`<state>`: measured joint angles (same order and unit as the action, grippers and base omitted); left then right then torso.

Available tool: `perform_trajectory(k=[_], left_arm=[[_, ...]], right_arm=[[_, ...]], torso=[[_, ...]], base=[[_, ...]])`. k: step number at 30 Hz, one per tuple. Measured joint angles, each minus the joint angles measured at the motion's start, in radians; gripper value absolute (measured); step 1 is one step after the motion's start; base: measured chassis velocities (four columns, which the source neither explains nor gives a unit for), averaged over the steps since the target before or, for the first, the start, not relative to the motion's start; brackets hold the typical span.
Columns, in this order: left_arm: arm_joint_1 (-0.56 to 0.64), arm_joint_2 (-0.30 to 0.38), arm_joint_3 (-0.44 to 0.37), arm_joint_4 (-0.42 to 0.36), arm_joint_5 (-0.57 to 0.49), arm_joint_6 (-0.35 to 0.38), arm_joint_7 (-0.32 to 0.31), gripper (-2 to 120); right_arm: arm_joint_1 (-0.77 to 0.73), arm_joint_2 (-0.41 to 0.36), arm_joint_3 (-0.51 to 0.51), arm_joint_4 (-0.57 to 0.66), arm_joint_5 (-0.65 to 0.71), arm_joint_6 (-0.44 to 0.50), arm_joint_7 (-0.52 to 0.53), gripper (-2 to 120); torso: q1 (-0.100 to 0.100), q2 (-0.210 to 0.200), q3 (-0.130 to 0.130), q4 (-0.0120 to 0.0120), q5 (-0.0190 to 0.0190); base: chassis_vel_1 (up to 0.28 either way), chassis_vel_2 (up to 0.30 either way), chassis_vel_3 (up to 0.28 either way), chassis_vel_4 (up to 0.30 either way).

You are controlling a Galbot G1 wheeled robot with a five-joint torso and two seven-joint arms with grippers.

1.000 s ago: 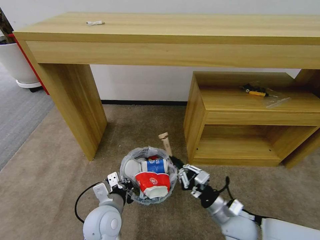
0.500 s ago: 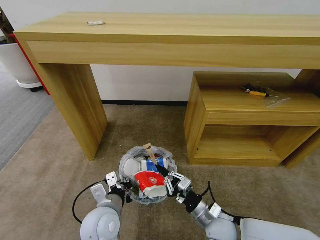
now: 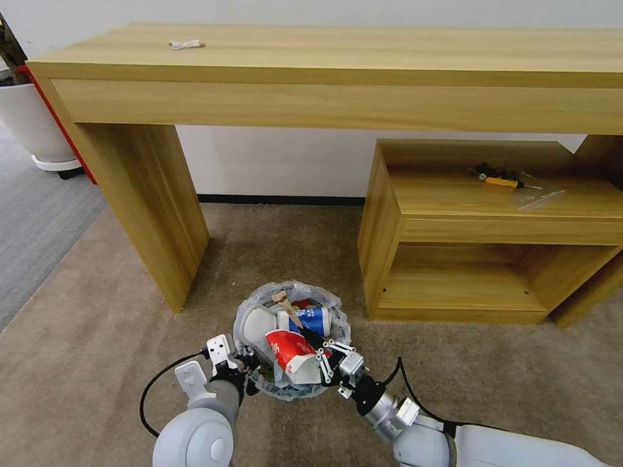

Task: Pick up the trash bin and place the garbage on the floor into it.

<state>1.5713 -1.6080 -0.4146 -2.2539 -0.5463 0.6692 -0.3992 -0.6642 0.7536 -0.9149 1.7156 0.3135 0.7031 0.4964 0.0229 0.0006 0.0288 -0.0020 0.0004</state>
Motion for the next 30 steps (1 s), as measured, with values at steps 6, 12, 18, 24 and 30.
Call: perform_trajectory(k=[6,12,18,24,30], left_arm=[[-0.008,0.0,-0.002,0.003,-0.007,0.001,0.001,0],[-0.019,0.0,-0.006,0.024,-0.015,0.001,0.0,0],[-0.019,0.0,-0.01,0.037,-0.018,0.001,-0.001,0],[-0.022,0.0,-0.019,0.051,-0.021,0.001,-0.003,0],[-0.024,0.0,-0.022,0.078,-0.02,0.0,-0.004,0]], right_arm=[[-0.015,-0.004,0.019,-0.016,-0.019,-0.001,0.001,0],[-0.032,-0.016,0.026,-0.013,-0.032,-0.005,0.006,11],[-0.036,-0.038,0.036,0.013,-0.035,-0.017,0.006,30],[-0.038,-0.051,0.048,0.028,-0.04,-0.025,0.012,49],[-0.063,-0.066,0.072,0.053,-0.047,-0.03,0.013,75]], torso=[[0.0,0.0,0.0,0.0,-0.0001],[0.0,0.0,0.0,0.0,0.0],[0.0,0.0,0.0,0.0,-0.0001],[0.0,0.0,0.0,0.0,-0.0001],[0.0,0.0,0.0,0.0,-0.0001]], base=[[0.0,0.0,0.0,0.0],[0.0,0.0,0.0,0.0],[0.0,0.0,0.0,0.0],[0.0,0.0,0.0,0.0],[0.0,0.0,0.0,0.0]])
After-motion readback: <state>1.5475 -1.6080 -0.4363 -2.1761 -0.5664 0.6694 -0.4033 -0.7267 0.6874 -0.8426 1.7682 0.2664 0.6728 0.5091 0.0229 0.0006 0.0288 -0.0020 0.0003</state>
